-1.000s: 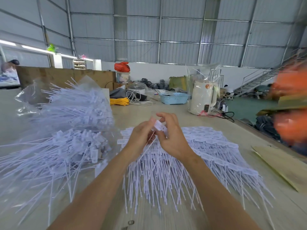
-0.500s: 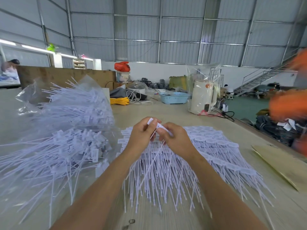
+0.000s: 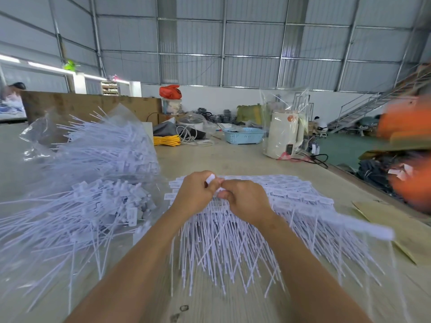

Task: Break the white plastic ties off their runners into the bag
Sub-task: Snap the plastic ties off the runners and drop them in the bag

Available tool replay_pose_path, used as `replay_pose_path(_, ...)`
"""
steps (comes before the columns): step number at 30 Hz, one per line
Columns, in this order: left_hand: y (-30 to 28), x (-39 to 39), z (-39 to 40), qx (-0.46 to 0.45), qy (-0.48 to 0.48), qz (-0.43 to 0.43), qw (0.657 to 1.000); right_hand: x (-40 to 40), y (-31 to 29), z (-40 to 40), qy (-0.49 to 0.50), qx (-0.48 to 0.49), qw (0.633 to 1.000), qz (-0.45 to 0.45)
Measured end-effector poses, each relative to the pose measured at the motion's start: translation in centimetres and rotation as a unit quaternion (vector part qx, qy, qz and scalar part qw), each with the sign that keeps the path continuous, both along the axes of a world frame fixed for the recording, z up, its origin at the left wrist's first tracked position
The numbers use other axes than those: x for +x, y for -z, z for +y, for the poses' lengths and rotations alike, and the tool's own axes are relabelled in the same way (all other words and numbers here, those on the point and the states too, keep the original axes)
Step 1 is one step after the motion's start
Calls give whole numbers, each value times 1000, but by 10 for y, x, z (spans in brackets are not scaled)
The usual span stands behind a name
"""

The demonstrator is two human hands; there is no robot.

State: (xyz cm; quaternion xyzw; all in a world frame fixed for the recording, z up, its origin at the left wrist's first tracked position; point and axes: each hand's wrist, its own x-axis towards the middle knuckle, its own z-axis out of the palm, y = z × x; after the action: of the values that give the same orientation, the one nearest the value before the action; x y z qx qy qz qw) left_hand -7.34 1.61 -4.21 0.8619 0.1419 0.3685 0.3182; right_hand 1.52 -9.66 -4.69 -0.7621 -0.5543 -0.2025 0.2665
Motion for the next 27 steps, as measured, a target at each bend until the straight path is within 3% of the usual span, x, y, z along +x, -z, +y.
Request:
replay_pose_path(3,-4,-2,0,46,-16,2,999,-1,-2,-1,3,-7,999,-31)
replay_pose_path(8,-7,0,-2,65,-33,-42,996,0,-7,1,2,10,999,33)
replay_pose_path(11,-2,3,-5,103,-92,-65,988,-2,-9,0,-16,10,996,88)
replay_pose_path(14,0,-6,26,46,-218,-106,969,-1,-15,-8,-87,91,974,187)
replay_pose_path(15,2,-11,34,13,-221,-123,967,-1,-18,-10,-103,131,963,211)
replay_pose_path(18,0,-7,22,-132,-112,-155,973,-1,-21,-11,-128,172,942,259)
replay_pose_path(22,-8,13,-11,-339,31,-126,932,-8,-18,-7,-131,146,959,206)
replay_pose_path(24,-7,13,-16,-375,85,-113,916,-6,-20,-7,-132,157,961,185)
replay_pose_path(27,1,11,-21,-328,138,-80,931,-5,-18,-5,-130,149,963,182)
